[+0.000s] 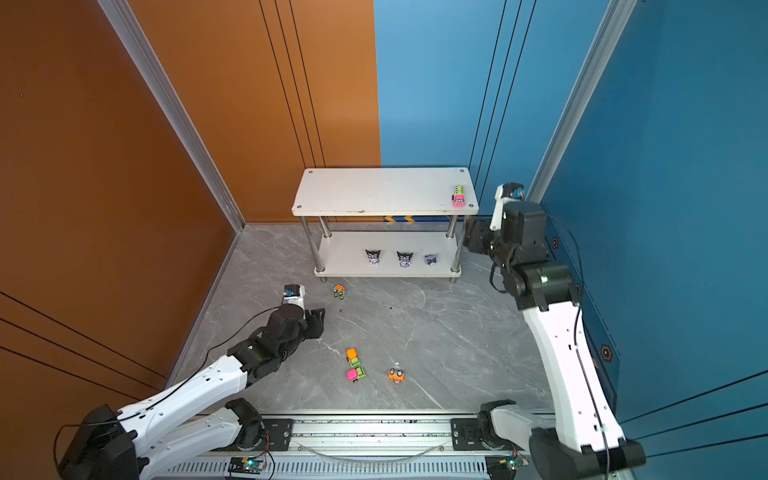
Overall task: Place and organize the plastic toys onto the shelf
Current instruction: 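Lower the truck onto the top shelf board and open the right gripper, then bring the right gripper back down over the orange toy car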
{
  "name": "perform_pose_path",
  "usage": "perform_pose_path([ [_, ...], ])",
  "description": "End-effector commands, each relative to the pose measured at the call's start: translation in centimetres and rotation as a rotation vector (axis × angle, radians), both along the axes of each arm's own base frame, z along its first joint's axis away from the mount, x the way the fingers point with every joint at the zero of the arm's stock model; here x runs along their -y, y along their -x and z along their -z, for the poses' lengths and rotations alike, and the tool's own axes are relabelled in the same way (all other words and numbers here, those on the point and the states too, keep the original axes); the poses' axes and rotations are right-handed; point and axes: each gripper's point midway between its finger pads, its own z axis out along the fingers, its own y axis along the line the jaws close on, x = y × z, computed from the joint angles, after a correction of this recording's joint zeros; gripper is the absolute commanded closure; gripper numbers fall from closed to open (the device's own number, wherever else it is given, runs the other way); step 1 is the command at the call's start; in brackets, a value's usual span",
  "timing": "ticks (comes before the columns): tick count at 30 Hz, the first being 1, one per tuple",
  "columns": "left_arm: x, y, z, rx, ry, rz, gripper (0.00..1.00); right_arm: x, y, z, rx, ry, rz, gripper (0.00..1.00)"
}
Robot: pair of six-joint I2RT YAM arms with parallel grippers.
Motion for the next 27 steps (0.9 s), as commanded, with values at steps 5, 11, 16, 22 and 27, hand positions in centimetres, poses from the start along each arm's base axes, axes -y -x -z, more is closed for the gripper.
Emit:
perform_pose_path([
  [5, -0.2, 1.0, 3.4, -0.077, -0.016, -0.010, 0.47, -6.4, 3.8, 11.9, -0.290, 0.079, -0.213, 0.52],
  [11, 1.2, -0.5, 4.7, -0.099, -0.030, 0.007, 0.48, -15.3, 6.6, 21.9, -0.490, 0.219, -0.502, 0.73],
  [16, 4.4, -3.6, 4.7, -0.132, -0.035, 0.079, 0.65, -18.7, 7.4, 25.2, -0.532, 0.297, -0.602, 0.90],
  [22, 8.8, -5.4, 4.5, -0.156, 0.005, 0.178, 0.67, -17.3, 10.1, 29.2, -0.690, 0.313, -0.624, 0.88],
  [27, 9.5, -5.5, 5.0, -0.170, -0.001, 0.195, 0.64, -16.0, 15.1, 33.1, -0.857, 0.377, -0.658, 0.90],
])
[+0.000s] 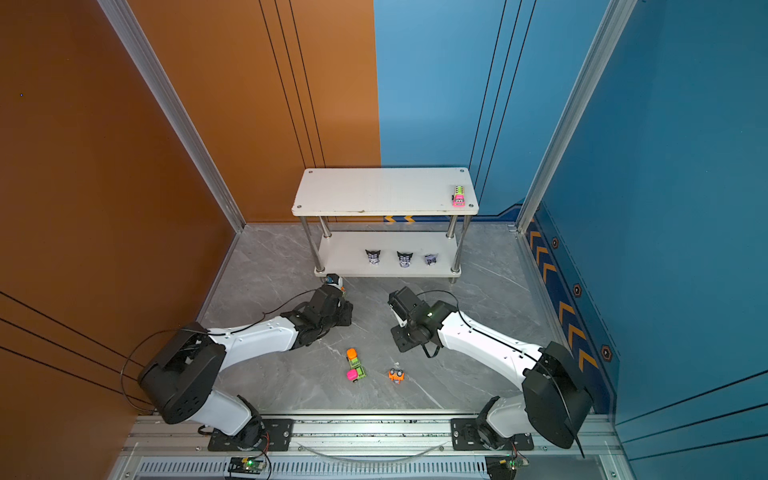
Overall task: Place and organize the plastic toys onto the shelf
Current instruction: 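Bring the right gripper back down over the orange toy car, then lower the right gripper onto the orange toy car to grasp it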
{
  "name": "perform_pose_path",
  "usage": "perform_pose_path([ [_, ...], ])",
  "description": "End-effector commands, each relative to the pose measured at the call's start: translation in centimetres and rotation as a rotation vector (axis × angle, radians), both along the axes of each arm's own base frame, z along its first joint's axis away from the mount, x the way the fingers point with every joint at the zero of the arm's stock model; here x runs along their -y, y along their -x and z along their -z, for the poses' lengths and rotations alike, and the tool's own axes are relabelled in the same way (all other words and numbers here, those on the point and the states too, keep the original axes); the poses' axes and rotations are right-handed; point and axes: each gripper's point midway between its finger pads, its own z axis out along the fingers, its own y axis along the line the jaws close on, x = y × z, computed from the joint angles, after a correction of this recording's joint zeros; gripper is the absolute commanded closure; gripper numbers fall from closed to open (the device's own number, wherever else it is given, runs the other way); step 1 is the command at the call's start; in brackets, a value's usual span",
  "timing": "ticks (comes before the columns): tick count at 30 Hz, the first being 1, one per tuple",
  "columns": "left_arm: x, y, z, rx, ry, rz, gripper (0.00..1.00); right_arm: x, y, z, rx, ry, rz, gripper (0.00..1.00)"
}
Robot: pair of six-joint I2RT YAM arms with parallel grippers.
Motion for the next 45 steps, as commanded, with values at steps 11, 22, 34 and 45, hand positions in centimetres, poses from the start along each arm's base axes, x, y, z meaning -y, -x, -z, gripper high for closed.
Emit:
perform_pose_path([
  [11, 2.2, 0.2, 0.2, -0.026, 0.025, 0.057, 0.63, -1.3, 6.4, 1.9, -0.129, 0.051, -0.099, 0.97],
  [22, 2.1, 0.1, 0.4, -0.026, 0.012, 0.054, 0.63, -2.6, 7.1, 3.3, -0.158, 0.078, -0.160, 0.98],
  [34, 2.4, 0.0, 1.4, -0.051, 0.011, 0.053, 0.63, -3.5, 5.0, 3.0, -0.145, 0.049, -0.172, 0.98],
  [45, 3.2, -0.2, 2.2, -0.074, 0.018, 0.067, 0.63, -4.2, 2.2, 2.9, -0.206, -0.054, -0.111, 0.98],
])
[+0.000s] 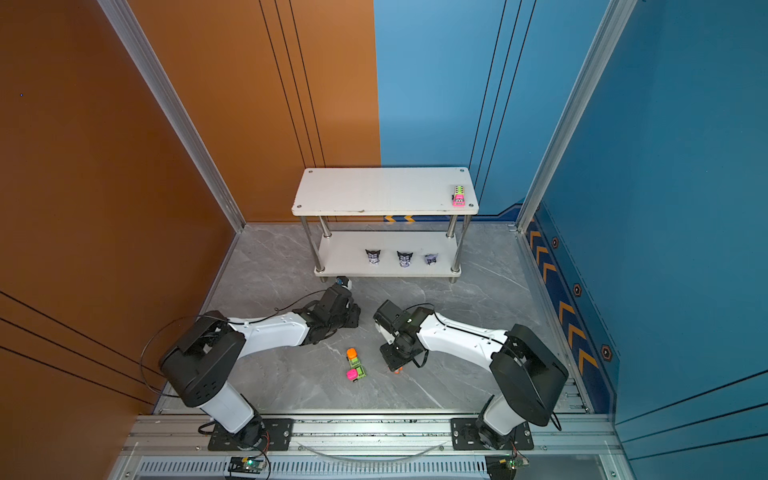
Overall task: Place and organize the plastic toys onto the shelf
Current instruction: 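Lower the right gripper onto the orange toy car to grasp it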
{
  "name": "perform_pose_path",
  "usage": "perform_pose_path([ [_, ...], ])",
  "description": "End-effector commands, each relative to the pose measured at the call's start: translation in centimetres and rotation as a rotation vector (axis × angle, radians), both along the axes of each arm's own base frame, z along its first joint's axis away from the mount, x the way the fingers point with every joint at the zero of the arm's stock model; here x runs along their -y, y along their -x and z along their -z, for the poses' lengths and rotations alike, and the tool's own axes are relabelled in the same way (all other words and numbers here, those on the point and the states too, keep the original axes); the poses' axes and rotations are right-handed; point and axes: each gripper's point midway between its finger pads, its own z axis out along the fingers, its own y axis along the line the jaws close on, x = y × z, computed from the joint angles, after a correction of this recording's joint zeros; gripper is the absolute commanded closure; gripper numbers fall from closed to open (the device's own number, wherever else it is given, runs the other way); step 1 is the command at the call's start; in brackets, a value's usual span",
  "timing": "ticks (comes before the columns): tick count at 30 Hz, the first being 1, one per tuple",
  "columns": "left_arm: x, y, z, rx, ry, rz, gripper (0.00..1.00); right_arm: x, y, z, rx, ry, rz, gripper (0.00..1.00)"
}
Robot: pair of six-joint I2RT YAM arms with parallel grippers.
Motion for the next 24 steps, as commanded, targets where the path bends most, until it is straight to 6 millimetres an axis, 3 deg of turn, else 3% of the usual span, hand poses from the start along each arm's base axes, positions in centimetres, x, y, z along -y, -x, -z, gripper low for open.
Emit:
perform_pose_path([
  [1, 1.3, -0.1, -0.1, -0.015, 0.032, 0.023, 0.63, -0.9, -0.9, 0.0, -0.013, -0.035, -0.015, 0.98],
  [11, 1.7, -0.3, 0.2, -0.021, 0.033, 0.034, 0.63, 0.1, -1.9, 1.6, -0.041, -0.013, 0.024, 0.98],
  [17, 1.8, -0.2, 0.4, -0.028, 0.039, 0.033, 0.63, 0.3, -3.6, 2.4, -0.037, -0.020, 0.090, 0.98],
  [24, 1.8, -0.2, -0.1, -0.020, 0.044, 0.041, 0.63, 1.3, -4.2, -0.4, 0.059, -0.030, 0.111, 0.98],
])
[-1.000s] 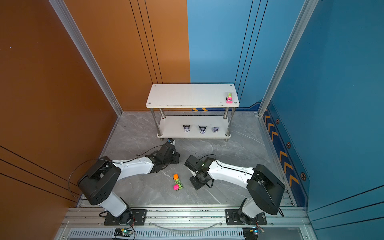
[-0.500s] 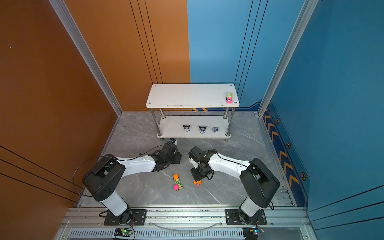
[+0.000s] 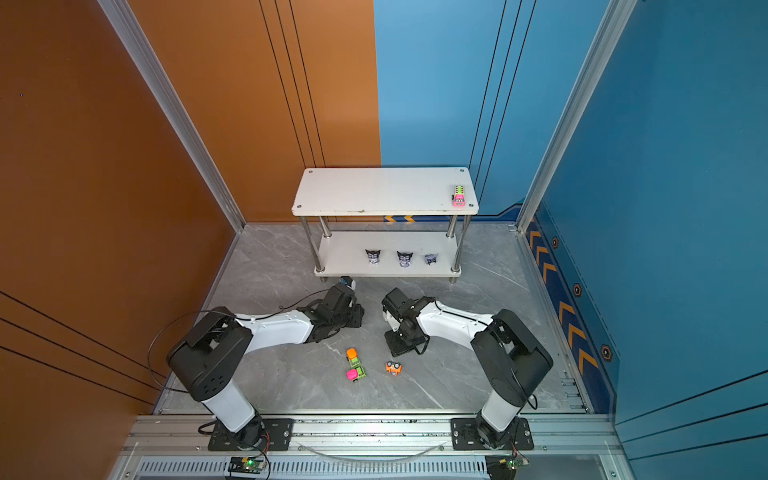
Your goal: Place and organize the plastic toys onto the shelf
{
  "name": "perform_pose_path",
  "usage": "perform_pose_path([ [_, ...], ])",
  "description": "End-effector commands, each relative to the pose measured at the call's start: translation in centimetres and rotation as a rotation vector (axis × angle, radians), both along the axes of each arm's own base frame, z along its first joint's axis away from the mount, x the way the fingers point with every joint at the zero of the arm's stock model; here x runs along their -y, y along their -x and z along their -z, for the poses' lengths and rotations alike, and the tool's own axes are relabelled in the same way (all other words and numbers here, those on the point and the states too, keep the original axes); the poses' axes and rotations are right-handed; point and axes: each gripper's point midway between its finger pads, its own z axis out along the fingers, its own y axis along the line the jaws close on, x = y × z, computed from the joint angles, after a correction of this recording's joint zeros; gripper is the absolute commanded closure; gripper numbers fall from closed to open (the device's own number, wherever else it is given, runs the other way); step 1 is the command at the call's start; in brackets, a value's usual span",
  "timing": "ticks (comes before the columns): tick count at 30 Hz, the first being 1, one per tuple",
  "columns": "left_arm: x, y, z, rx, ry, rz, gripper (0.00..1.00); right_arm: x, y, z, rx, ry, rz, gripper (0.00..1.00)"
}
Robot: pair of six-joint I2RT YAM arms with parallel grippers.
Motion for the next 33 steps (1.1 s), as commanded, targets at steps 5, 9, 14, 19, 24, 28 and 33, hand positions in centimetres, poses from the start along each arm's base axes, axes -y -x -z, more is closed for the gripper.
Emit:
perform_pose_path([
  [5, 0.7, -0.1, -0.8, 0.010, 0.027, 0.013, 0.63, 0.9, 1.8, -2.8, 0.078, 0.025, -0.023, 0.98],
  [9, 0.7, 0.0, -0.8, 0.006, 0.032, 0.011, 0.63, 0.4, 3.6, -2.7, 0.061, 0.027, -0.050, 0.98],
  [14, 0.9, 0.2, -1.0, 0.005, 0.039, 0.016, 0.63, 0.7, 4.5, -1.4, 0.036, 0.069, -0.067, 0.99],
  [19, 0.8, 0.4, -1.3, 0.013, 0.039, 0.015, 0.63, 0.7, 4.3, -1.4, 0.046, 0.073, -0.072, 0.99],
  [24, 0.6, 0.4, -1.3, 0.015, 0.038, 0.010, 0.63, 0.6, 4.3, -1.0, 0.027, 0.070, -0.070, 0.99],
  [28, 0.6, 0.4, -1.1, 0.011, 0.035, 0.011, 0.63, 0.3, 4.9, -0.8, 0.010, 0.062, -0.080, 0.99],
  [33, 0.7, 0.3, -0.8, 0.005, 0.033, 0.012, 0.63, 0.2, 5.5, -1.2, 0.003, 0.043, -0.075, 0.99],
])
